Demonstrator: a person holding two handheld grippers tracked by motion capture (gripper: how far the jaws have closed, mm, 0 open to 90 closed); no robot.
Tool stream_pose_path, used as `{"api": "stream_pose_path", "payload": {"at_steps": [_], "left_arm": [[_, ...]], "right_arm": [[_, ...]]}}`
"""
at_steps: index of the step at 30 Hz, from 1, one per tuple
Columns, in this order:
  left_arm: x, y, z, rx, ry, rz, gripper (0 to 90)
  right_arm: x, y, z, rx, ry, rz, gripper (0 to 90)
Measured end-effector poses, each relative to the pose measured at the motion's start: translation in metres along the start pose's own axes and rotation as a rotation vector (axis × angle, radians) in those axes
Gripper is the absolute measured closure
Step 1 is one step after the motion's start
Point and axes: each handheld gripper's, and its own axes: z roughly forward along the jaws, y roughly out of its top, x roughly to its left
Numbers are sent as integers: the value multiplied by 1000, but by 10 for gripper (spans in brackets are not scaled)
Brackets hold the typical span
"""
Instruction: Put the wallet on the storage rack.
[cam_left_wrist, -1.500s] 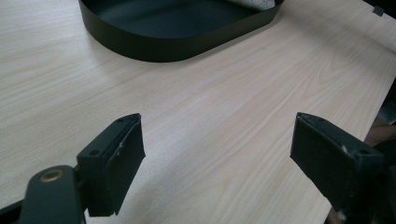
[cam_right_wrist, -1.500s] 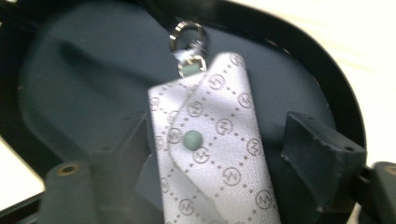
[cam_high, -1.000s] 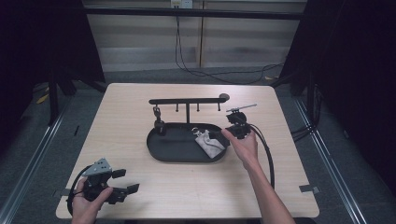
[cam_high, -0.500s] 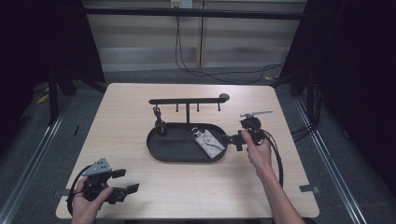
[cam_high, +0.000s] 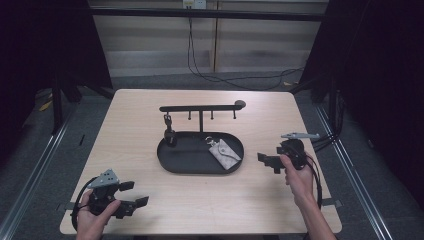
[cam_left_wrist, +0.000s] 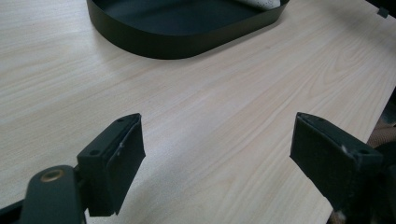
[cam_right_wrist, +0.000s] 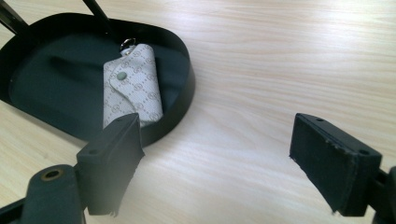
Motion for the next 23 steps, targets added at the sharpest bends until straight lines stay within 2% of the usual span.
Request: {"api": "stream_pose_path", "payload": {"at_steps": [6, 7, 12, 14, 15, 19, 21, 23], "left_arm": [[0, 0, 0, -1, -1, 0, 176], [0, 0, -1, -2, 2, 1, 176], [0, 0, -1, -3, 6, 0, 176], [0, 0, -1, -3, 4, 0, 176], [0, 0, -1, -5, 4, 2, 176], [1, 1, -2, -10, 5, -3, 176], [1, 0, -1, -10, 4, -5, 176], [1, 0, -2, -14, -2, -4, 176]], "right_arm": [[-3, -15, -17, -36, -12, 1, 167], [-4, -22, -24, -52, -12, 2, 168], [-9, -40, -32, -47, -6, -15, 174], [-12, -44, -33, -44, -3, 1, 174], [-18, -55, -34, -48, -6, 15, 175], [-25, -69, -39, -57, -9, 44, 175], [-26, -72, -39, -52, -18, 43, 174], [-33, -78, -34, -30, -27, 69, 174]]}}
